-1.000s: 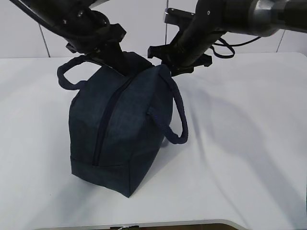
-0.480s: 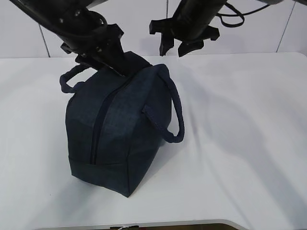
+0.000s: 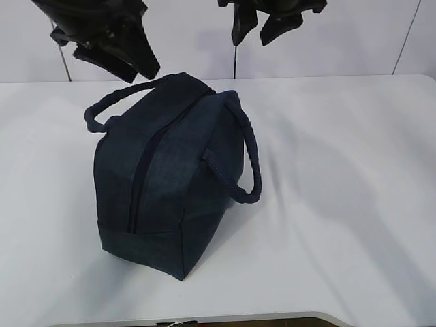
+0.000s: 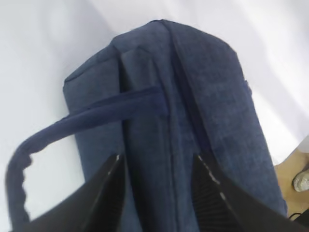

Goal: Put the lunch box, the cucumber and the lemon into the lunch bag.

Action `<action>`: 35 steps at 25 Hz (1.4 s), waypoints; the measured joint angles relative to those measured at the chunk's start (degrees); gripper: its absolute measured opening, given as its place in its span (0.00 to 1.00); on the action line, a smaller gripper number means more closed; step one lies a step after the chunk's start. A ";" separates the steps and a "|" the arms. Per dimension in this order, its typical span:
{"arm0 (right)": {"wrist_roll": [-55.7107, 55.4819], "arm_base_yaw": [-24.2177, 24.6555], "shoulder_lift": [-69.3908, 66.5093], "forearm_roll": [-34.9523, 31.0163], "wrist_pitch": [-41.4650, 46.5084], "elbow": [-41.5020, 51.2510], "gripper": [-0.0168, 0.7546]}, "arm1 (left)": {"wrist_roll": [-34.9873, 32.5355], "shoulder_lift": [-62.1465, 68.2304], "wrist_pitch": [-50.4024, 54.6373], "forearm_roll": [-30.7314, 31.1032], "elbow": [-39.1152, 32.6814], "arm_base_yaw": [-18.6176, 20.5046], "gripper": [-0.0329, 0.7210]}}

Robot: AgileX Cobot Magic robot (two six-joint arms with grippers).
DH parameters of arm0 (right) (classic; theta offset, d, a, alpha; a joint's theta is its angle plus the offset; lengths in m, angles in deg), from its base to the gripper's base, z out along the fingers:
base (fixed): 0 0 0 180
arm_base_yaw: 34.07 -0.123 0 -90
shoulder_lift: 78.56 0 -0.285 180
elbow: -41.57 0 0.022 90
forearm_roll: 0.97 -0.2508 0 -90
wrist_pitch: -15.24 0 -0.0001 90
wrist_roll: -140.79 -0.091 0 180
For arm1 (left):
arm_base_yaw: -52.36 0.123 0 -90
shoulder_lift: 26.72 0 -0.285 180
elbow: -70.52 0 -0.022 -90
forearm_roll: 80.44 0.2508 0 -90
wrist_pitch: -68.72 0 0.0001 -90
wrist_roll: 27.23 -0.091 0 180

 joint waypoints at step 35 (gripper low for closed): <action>8.66 0.00 49.03 4.65 0.50 46.10 0.57 | 10.24 -41.82 3.25 16.43 -21.02 0.87 0.48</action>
